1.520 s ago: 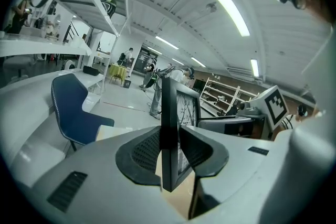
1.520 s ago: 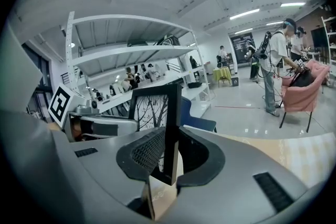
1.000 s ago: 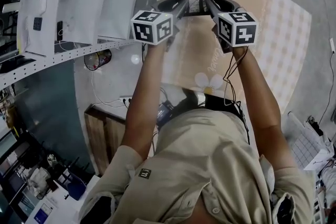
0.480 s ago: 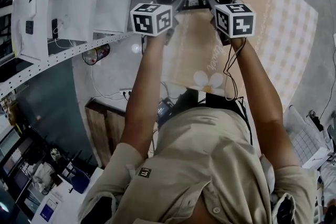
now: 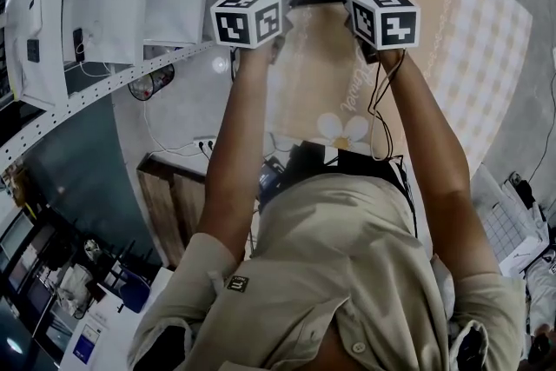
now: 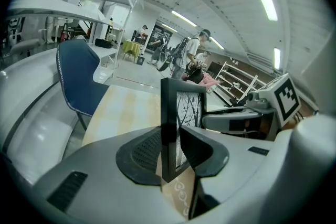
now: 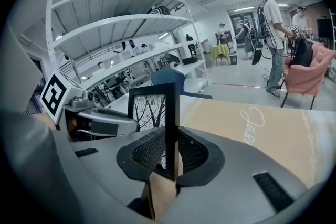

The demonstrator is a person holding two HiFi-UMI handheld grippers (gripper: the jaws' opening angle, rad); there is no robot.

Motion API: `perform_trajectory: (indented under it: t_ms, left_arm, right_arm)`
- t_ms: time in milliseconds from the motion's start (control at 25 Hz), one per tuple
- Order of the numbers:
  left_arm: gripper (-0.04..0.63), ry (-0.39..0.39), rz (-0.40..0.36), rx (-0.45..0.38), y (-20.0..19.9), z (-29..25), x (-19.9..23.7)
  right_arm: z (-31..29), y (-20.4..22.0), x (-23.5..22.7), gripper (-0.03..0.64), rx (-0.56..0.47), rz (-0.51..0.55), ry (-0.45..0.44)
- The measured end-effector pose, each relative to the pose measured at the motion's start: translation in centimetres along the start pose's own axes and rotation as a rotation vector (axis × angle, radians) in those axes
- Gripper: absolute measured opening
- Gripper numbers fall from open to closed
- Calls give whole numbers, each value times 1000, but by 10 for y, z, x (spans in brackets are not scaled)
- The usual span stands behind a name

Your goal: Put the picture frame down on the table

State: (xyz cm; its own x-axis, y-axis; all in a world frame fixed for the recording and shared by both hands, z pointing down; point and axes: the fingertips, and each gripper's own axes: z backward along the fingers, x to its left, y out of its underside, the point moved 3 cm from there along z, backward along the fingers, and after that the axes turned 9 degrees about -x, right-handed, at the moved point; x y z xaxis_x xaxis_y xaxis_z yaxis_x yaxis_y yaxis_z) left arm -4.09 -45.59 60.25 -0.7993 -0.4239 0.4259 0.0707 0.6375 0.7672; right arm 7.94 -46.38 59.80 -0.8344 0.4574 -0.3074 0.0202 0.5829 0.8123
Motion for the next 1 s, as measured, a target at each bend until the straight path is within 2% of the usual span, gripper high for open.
perform_trajectory:
  t_ms: [1000]
  left_arm:
    - [132, -94, 22, 2, 17, -33, 35]
  right_arm:
    - [-42, 17, -21, 83, 27, -28, -6]
